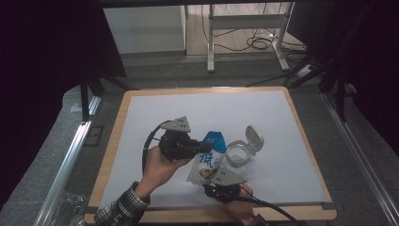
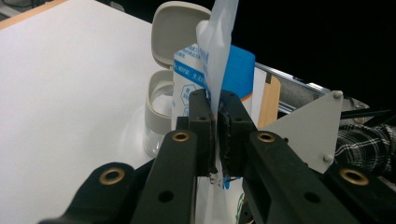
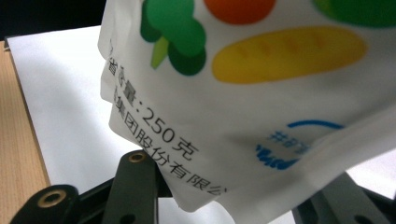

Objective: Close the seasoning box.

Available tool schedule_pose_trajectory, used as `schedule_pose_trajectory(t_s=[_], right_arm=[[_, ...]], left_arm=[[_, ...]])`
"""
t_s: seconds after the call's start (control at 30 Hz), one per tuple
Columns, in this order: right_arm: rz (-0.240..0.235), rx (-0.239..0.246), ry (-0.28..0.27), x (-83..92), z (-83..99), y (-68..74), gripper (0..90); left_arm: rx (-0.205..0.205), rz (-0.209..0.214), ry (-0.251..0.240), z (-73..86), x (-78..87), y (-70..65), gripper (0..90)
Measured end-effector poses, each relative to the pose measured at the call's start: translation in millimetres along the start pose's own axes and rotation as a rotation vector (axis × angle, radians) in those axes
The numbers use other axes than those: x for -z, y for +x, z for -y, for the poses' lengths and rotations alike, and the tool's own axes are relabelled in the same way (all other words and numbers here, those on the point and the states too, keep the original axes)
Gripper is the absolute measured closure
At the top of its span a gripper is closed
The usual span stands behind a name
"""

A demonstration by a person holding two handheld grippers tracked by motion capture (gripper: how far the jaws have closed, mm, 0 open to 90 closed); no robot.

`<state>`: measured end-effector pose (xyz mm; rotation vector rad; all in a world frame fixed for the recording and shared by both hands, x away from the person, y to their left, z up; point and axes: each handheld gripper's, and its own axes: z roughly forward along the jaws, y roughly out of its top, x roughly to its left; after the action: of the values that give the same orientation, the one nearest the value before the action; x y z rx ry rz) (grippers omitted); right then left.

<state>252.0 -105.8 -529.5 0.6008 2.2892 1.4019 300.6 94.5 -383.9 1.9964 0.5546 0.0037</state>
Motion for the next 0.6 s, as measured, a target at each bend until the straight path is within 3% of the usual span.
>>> schedule_pose_trajectory(t_s=[0.07,0.4,0.57,0.6], right_arm=[[0.018,0.0,-0.005,0.4,0.0,0.3,57.3],[0.018,-0.027,-0.008,1.7,0.4,-2.6,57.7],[-0.004,-0.038,-0.005,1.7,0.4,-3.3,57.9],[-0.037,-0.061,0.005,2.3,0.1,-5.2,57.9]], left_arm=[[0.003,0.002,-0.003,1.0,-0.1,0.6,84.5],[0.011,-0.013,-0.021,7.3,-1.1,3.2,80.8],[0.004,-0.037,-0.014,5.1,-4.1,1.4,87.1],[-0.005,-0.055,-0.003,2.9,-6.0,0.5,88.0]])
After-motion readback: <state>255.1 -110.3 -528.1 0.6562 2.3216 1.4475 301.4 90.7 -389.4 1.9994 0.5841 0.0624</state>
